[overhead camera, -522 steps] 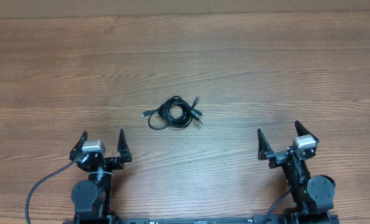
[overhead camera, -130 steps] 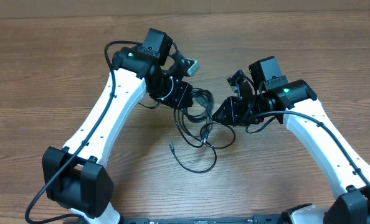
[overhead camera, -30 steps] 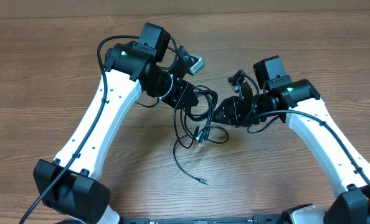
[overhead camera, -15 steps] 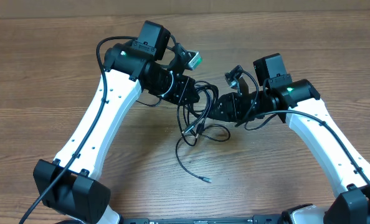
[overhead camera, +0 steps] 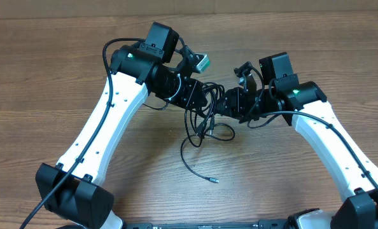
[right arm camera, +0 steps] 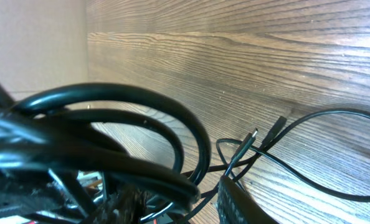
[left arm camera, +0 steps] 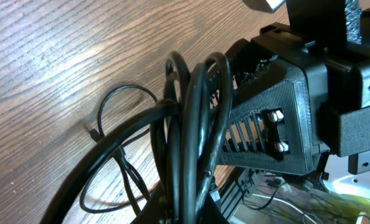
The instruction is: Untangle cables
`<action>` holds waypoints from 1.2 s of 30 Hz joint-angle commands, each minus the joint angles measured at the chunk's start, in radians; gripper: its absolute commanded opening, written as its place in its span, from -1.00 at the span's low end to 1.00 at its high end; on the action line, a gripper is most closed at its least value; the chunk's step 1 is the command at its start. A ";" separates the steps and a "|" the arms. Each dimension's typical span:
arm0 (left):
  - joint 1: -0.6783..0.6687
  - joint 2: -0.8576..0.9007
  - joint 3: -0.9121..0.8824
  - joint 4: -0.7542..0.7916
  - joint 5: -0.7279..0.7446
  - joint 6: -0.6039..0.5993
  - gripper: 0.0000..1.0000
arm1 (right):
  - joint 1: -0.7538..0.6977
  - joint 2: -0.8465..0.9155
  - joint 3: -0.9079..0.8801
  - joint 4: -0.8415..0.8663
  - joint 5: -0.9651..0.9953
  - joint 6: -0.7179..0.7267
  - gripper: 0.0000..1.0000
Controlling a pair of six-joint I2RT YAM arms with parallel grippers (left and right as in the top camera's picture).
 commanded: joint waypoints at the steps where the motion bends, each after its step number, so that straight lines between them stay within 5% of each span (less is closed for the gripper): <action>1: -0.026 -0.021 0.018 -0.010 0.039 0.009 -0.91 | 0.007 -0.001 0.009 -0.025 -0.031 0.008 -0.24; 8: -0.026 -0.021 0.018 -0.010 -0.020 0.008 -0.92 | 0.007 -0.001 0.009 -0.026 -0.274 0.003 -0.17; 14: -0.026 -0.021 0.018 -0.014 -0.057 -0.029 -0.92 | 0.005 -0.001 0.009 0.029 -0.263 0.004 -0.13; 18: -0.026 -0.021 0.018 -0.032 0.120 0.041 -0.92 | 0.005 -0.001 0.009 0.029 -0.072 0.013 -0.08; 22: -0.026 -0.021 0.018 -0.057 0.148 0.071 -0.92 | 0.005 -0.001 0.009 0.019 0.153 0.094 -0.08; 28: -0.026 -0.021 0.018 -0.110 0.151 0.103 -0.92 | 0.005 -0.001 0.009 0.091 0.219 0.143 -0.08; 30: -0.026 -0.021 0.018 -0.119 0.150 0.122 -0.91 | 0.005 -0.001 0.009 0.090 0.219 0.143 -0.32; 32: -0.026 -0.021 0.018 -0.116 0.146 0.122 -0.92 | 0.005 -0.001 0.009 0.056 0.251 0.143 -0.92; 36: -0.025 -0.021 0.018 -0.116 0.076 0.122 -0.89 | 0.005 -0.001 0.009 -0.028 0.306 0.136 -0.92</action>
